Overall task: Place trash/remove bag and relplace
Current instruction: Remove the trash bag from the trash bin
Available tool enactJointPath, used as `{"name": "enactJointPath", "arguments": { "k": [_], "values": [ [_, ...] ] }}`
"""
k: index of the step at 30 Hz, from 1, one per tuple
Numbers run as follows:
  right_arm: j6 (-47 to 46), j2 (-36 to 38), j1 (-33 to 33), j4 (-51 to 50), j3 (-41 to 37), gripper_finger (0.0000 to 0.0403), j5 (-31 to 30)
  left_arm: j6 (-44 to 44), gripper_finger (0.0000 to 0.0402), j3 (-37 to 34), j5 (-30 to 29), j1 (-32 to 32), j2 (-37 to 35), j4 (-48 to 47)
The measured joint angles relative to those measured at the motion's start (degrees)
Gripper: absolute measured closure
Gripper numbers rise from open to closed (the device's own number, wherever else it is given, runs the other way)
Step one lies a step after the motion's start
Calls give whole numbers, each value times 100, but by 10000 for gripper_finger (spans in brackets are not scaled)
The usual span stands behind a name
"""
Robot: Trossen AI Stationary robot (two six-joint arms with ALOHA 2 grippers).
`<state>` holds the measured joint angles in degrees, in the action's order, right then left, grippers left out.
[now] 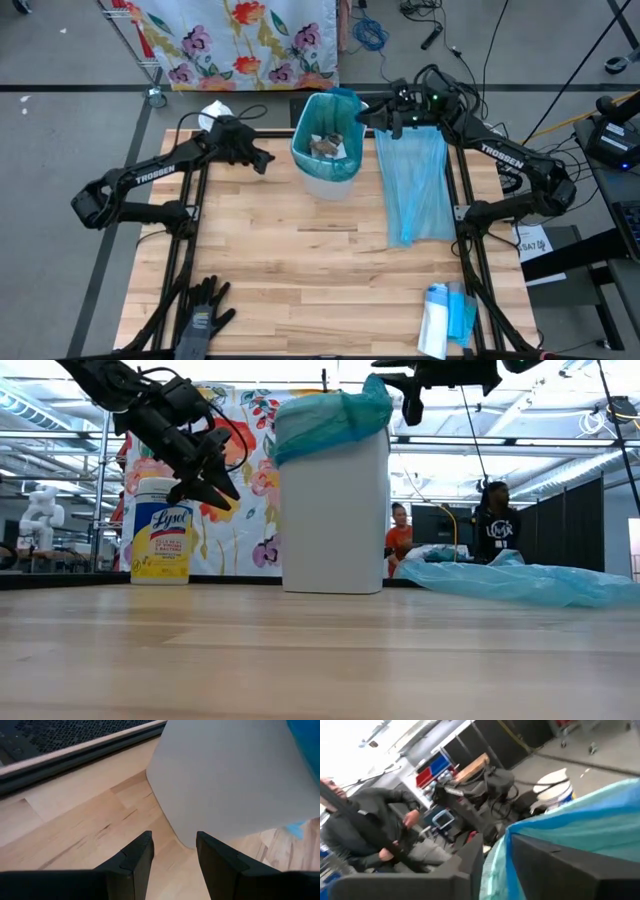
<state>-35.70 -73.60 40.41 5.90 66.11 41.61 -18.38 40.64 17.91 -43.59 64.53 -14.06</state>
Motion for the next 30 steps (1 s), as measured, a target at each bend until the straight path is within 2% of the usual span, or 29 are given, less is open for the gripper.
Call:
{"name": "enactJointPath", "arguments": {
  "k": [7,17,22,30],
  "values": [
    [-22,15,259,-179,-2,267,180,-84,249,0,2,141,0,2],
    [-147,80,524,-9,-2,262,335,-86,249,0,0,216,0,4],
    [-421,90,616,-61,-2,274,920,-85,249,0,-2,216,0,6],
    [-148,90,613,-567,-2,323,935,-79,249,0,-48,216,0,15]
  ]
}}
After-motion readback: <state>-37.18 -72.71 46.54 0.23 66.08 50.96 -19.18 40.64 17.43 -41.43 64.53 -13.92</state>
